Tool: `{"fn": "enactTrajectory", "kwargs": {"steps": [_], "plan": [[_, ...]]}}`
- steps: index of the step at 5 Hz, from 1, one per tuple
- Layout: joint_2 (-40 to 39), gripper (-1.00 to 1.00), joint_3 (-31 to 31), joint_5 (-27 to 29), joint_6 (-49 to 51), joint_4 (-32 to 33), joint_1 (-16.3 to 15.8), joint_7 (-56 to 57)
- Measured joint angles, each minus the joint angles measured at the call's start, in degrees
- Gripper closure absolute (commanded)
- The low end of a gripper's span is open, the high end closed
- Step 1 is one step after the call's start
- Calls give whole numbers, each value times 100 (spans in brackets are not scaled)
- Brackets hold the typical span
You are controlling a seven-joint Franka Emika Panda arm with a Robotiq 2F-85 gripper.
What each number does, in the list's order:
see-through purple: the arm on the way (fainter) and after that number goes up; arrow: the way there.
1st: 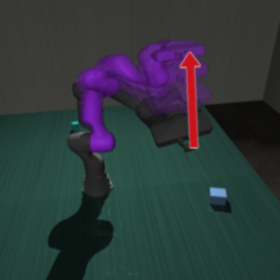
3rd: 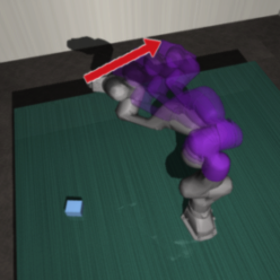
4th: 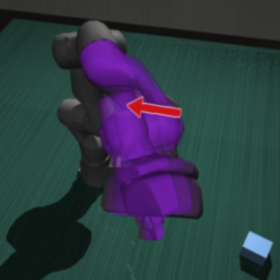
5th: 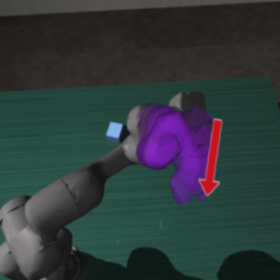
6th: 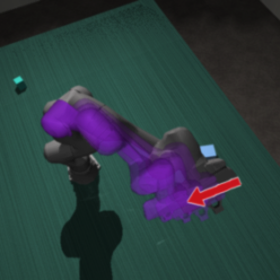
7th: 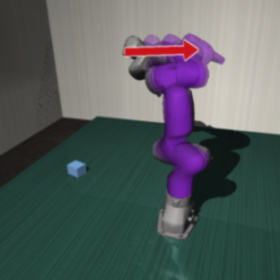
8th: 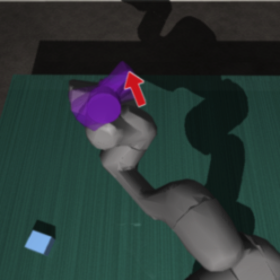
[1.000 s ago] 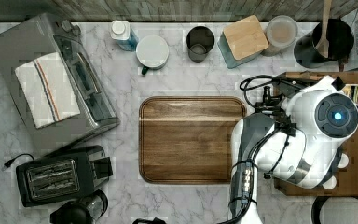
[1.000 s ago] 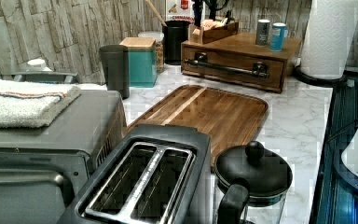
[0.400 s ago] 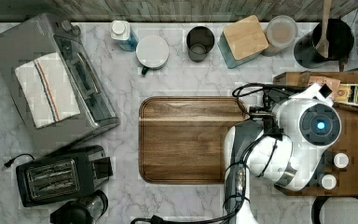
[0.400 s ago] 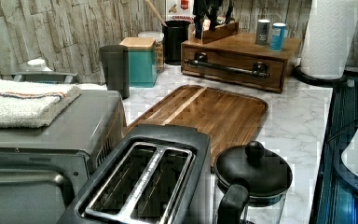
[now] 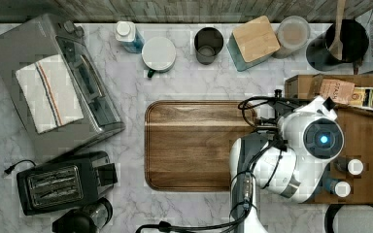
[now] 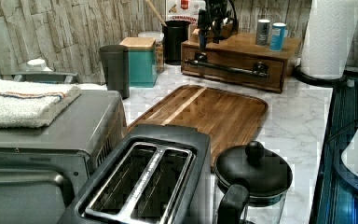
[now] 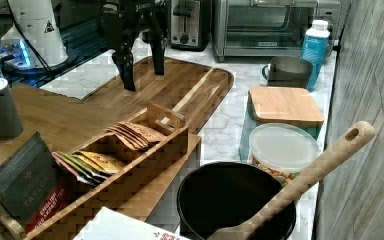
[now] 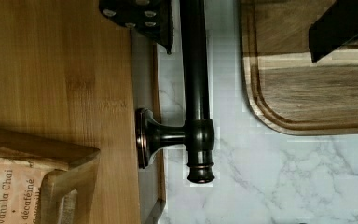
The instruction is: Open the drawer.
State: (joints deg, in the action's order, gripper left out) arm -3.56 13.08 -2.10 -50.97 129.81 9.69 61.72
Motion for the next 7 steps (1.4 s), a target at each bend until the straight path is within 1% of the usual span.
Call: {"fn": "enactTrajectory", "kwargs": {"steps": [1,3,4,5,6,7], "plan": [[-34,-100,-12,48,-185,213,2,78],[-412,-100,55,313,-862,302,13,90],[-624,-100,53,894,-940,302,53,436],[-927,-100,-70,1544,-1645,325,118,1002],[-1233,-100,-156,1851,-2037,336,140,1119],[-1314,-100,-163,1743,-1807,347,95,1119]]}}
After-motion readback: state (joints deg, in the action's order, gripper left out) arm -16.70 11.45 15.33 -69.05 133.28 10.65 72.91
